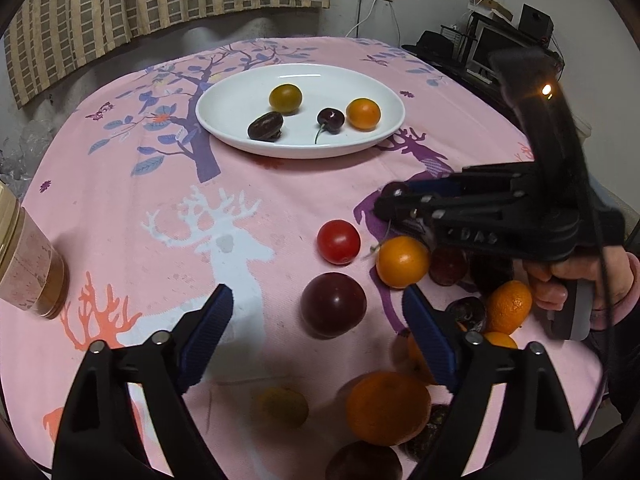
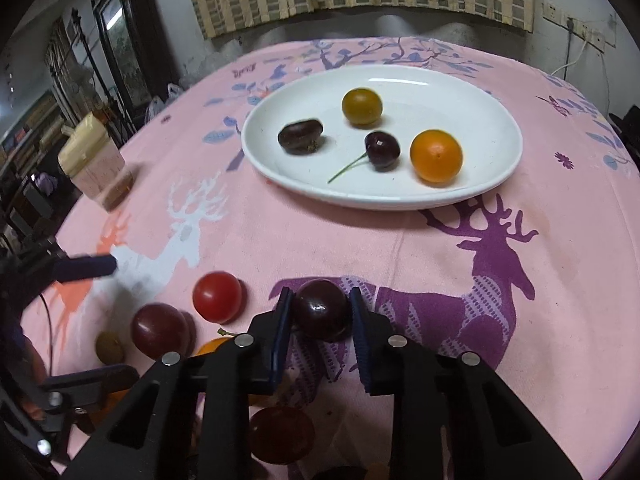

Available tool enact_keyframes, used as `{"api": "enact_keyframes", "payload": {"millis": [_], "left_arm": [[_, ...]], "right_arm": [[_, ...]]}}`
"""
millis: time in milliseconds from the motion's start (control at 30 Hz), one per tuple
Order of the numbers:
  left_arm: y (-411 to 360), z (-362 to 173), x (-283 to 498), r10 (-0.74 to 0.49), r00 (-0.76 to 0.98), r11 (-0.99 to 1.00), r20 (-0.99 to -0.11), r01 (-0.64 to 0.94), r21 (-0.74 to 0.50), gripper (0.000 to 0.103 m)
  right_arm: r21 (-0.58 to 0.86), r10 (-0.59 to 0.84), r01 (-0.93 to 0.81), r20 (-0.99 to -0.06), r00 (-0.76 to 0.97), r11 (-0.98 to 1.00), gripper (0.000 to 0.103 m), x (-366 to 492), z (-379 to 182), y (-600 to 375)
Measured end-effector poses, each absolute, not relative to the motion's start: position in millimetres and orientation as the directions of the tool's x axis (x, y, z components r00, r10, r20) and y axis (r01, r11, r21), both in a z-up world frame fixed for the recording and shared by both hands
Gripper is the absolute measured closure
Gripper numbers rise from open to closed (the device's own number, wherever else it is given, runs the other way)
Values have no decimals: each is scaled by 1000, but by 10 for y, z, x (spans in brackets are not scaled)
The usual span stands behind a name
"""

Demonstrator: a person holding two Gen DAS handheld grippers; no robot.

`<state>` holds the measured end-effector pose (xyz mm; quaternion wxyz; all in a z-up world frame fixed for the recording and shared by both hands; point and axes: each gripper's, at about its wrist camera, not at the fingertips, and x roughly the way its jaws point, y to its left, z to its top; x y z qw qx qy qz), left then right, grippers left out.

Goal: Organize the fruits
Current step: 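Grasp a dark cherry with the right tool while the left grasps a dark plum, both releasing on the plate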

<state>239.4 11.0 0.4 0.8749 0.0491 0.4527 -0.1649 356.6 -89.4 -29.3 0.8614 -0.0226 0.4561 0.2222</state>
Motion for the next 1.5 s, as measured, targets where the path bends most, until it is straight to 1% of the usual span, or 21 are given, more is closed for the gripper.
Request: {"api": "enact_keyframes", "payload": {"millis": [67, 133, 233, 400, 467, 533, 633, 733, 800, 933, 1067, 1167, 1200, 1233, 1267, 1300, 1333, 1367, 1400, 1433, 1500], "left_arm": [[99, -32, 2397, -258, 517, 935, -816, 346, -76, 37], [72, -78, 2414, -264, 500, 930, -825, 357, -81, 42], [39, -140, 2432, -257, 489, 927, -834, 367, -70, 43], [21, -229, 2474, -253, 467, 927, -847, 368, -74, 50], [17, -262, 2490, -248, 463, 928, -851, 365, -72, 57], [14, -265, 2500, -270, 454, 923, -849, 372, -95, 64], [-8, -251, 2502, -258, 458, 927, -851, 366, -84, 64], [47, -80, 2594, -268, 480, 936, -836, 335, -108, 65], [69, 91, 2745, -273, 512, 941, -814, 318, -116, 65], [30, 368, 3290, -277, 582, 951, -765, 282, -130, 65], [-80, 335, 3851, -281, 583, 953, -762, 266, -148, 65], [-163, 195, 4221, -253, 557, 961, -791, 243, -136, 64], [-185, 150, 4294, -236, 546, 964, -804, 233, -125, 64], [-196, 126, 4333, -207, 543, 971, -814, 213, -105, 56], [-186, 143, 4318, -172, 554, 979, -814, 189, -78, 39], [-168, 187, 4272, -158, 575, 982, -803, 176, -67, 30], [-127, 268, 4170, -151, 616, 984, -773, 167, -59, 21], [-79, 344, 4058, -143, 653, 986, -743, 159, -50, 14], [-33, 402, 3959, -141, 670, 986, -729, 161, -44, 10], [15, 448, 3854, -143, 678, 986, -721, 163, -42, 8], [131, 516, 3606, -146, 689, 986, -710, 161, -46, 8]], "right_arm": [[177, 376, -392, -769, 517, 903, 74, 3538, -187, -960], [175, 378, -389, -750, 543, 904, 74, 3508, -92, -989], [182, 390, -395, -740, 549, 900, 74, 3477, -34, -998], [184, 394, -399, -740, 545, 898, 74, 3477, -25, -985], [182, 392, -398, -739, 548, 899, 74, 3472, -22, -990], [178, 389, -397, -736, 554, 901, 74, 3466, -9, -1006], [168, 384, -395, -728, 568, 903, 74, 3460, 19, -1019], [166, 387, -397, -717, 580, 903, 74, 3500, 62, -1061], [171, 381, -375, -694, 610, 911, 75, 3605, 115, -1122], [181, 361, -324, -648, 671, 928, 74, 3896, 155, -1237], [210, 366, -303, -633, 683, 929, 75, 4270, 118, -1296], [197, 359, -305, -622, 695, 932, 74, 4449, 97, -1283], [192, 359, -309, -619, 699, 932, 74, 4478, 95, -1268], [195, 370, -321, -623, 690, 927, 62, 4502, 82, -1246], [201, 377, -326, -630, 679, 924, 55, 4496, 70, -1231], [208, 385, -331, -634, 671, 920, 55, 4454, 68, -1222], [209, 395, -344, -634, 665, 915, 55, 4409, 76, -1208], [206, 407, -363, -634, 658, 909, 55, 4349, 99, -1188], [196, 410, -376, -634, 656, 905, 54, 4277, 124, -1161], [188, 411, -385, -634, 655, 904, 54, 4211, 146, -1136], [181, 428, -414, -631, 647, 892, 52, 4065, 194, -1089]]}}
